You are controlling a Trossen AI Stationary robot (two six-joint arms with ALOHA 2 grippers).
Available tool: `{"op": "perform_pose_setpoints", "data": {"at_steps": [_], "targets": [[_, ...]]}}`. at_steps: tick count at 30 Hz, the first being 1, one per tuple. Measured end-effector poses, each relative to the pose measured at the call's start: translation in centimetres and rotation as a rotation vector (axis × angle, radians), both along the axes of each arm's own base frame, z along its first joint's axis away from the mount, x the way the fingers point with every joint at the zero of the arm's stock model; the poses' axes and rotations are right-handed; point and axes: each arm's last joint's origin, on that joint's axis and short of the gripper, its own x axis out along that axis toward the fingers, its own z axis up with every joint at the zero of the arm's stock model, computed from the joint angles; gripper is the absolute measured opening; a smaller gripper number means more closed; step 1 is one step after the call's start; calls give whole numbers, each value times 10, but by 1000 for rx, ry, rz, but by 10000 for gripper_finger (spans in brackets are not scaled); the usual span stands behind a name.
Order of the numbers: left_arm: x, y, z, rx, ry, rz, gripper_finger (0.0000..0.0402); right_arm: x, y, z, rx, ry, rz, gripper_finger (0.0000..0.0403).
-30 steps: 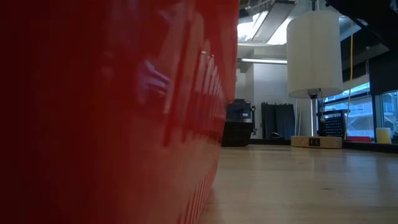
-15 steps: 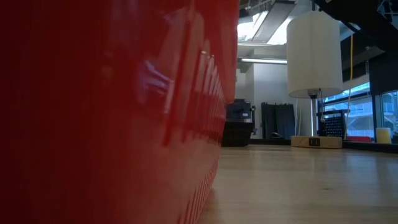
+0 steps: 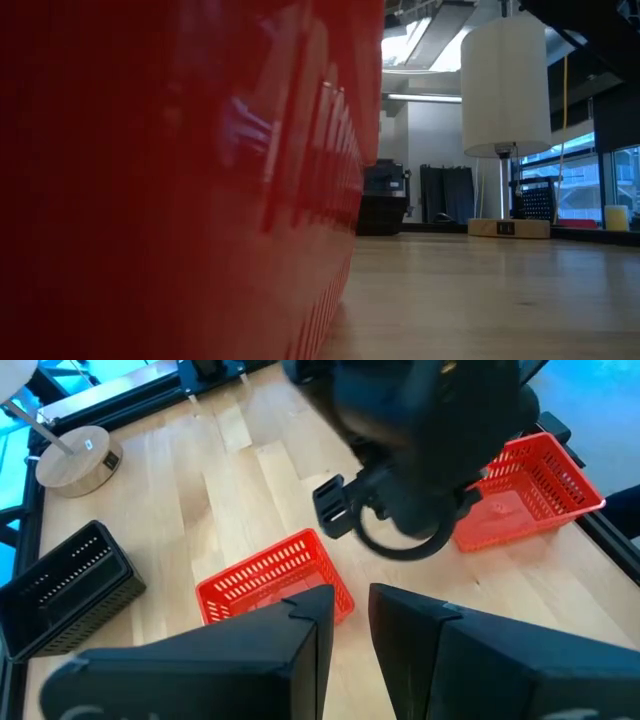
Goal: Stack baskets by color
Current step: Stack the bottom left red bin on the top red bin
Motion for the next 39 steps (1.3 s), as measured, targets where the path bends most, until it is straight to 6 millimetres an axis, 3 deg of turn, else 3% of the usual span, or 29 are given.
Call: {"op": "perform_pose_setpoints", "data": {"at_steps": [9,28,39], "targets": [[0,0,0,0,0,0,58,-6,22,-4,-48,7,8,117],[0,0,0,0,-1,-1,58,-6,26,-9,-142,-16,-43,117],[0,0,0,0,3,-1,58,0,34,-37,-89,34,-34,117]]}}
